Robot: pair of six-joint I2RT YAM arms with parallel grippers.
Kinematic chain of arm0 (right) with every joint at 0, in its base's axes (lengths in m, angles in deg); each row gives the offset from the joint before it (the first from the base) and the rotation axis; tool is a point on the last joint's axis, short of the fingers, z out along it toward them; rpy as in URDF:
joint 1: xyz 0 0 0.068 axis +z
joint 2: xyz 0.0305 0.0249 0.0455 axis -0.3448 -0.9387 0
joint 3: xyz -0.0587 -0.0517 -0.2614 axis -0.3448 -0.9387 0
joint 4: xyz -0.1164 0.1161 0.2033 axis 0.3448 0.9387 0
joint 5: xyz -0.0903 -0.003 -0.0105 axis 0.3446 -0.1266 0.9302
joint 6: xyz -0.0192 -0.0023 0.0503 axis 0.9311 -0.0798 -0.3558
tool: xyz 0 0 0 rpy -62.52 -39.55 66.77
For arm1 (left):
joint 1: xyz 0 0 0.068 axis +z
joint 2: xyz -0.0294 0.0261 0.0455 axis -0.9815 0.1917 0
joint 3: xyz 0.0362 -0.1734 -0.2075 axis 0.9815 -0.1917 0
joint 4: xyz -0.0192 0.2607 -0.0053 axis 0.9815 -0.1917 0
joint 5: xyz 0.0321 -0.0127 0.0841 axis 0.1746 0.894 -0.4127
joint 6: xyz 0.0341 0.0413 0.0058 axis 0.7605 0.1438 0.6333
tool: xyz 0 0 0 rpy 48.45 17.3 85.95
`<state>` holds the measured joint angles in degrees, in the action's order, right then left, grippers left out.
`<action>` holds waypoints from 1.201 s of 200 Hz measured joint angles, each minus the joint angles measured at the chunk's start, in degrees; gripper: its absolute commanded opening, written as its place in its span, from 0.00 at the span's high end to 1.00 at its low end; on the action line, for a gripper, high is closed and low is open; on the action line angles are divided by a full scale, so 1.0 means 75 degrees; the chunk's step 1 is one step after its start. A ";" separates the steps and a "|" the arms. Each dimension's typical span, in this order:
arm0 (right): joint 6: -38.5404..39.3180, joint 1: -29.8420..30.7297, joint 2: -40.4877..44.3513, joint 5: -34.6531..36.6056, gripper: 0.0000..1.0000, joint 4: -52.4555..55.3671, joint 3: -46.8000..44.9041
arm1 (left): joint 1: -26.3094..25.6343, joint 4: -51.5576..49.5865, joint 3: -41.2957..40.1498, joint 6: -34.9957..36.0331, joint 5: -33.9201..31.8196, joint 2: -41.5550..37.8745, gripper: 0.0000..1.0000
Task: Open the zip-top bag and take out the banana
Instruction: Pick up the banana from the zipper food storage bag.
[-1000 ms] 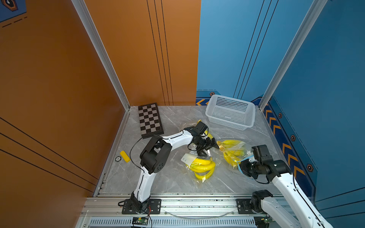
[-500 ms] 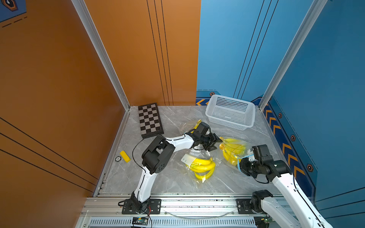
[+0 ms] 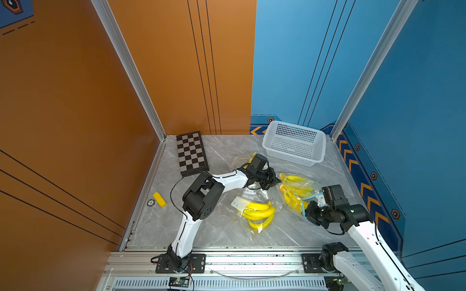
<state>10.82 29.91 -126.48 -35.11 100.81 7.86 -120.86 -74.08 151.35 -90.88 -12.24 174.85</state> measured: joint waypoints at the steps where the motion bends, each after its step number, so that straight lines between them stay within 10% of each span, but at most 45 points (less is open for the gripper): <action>1: -0.0003 0.0000 0.0003 0.0000 0.84 0.0003 0.0006 | 0.0003 0.0000 0.0000 -0.0003 0.0000 0.0000 1.00; 240: 0.0615 0.0000 0.0122 -0.0254 0.83 0.3567 0.2751 | 0.0819 -0.3077 0.1323 0.2498 -0.0405 -0.0006 1.00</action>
<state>15.43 29.91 -125.57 -37.02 127.56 28.50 -114.72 -97.17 161.27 -72.15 -15.28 174.81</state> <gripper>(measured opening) 0.164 0.050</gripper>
